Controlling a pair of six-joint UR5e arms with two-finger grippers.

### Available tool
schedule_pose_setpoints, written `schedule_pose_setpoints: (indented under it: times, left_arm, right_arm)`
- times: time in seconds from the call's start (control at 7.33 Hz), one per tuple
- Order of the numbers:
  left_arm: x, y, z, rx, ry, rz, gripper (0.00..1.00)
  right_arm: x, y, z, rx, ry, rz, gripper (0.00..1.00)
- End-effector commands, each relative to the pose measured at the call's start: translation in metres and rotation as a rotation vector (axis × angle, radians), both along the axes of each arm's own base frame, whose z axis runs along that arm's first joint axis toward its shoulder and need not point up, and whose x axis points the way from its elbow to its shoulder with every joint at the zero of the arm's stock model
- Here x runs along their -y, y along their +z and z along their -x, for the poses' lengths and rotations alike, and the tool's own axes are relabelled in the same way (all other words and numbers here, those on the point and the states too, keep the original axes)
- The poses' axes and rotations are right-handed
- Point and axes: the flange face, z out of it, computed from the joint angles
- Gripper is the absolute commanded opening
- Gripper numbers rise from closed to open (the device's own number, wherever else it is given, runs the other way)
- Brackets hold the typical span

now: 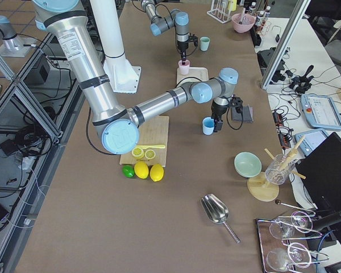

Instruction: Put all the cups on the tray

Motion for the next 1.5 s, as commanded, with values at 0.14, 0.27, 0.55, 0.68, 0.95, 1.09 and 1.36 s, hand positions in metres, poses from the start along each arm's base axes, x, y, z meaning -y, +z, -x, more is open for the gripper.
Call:
schedule_pose_setpoints:
  times: [0.14,0.27,0.55,0.68,0.95,1.09,1.36]
  left_arm:
    - [-0.001,-0.001,0.001,-0.001,-0.002,-0.002,0.96]
    - [-0.002,-0.003,0.003,-0.007,-0.002,-0.005,0.96]
    - [-0.002,-0.006,0.006,-0.012,-0.003,-0.009,0.96]
    - [-0.002,-0.009,0.009,-0.017,-0.006,-0.012,0.96]
    - [-0.001,-0.015,0.015,-0.028,-0.011,-0.018,0.96]
    - [0.000,-0.016,0.017,-0.031,-0.014,-0.019,0.96]
    - [0.004,-0.021,0.024,-0.040,-0.024,-0.024,0.96]
  right_arm:
    - [-0.007,0.018,0.032,0.025,0.011,-0.011,1.00]
    - [-0.015,0.027,0.037,0.021,0.002,-0.023,1.00]
    - [-0.028,0.055,0.045,0.033,-0.015,-0.056,0.89]
    - [-0.029,0.053,0.048,0.042,-0.014,-0.063,0.01]
    - [-0.027,0.033,0.050,0.062,-0.013,-0.092,0.00]
    - [-0.027,0.031,0.051,0.068,-0.002,-0.080,0.00]
    - [-0.023,0.013,0.042,0.087,0.010,-0.092,0.00]
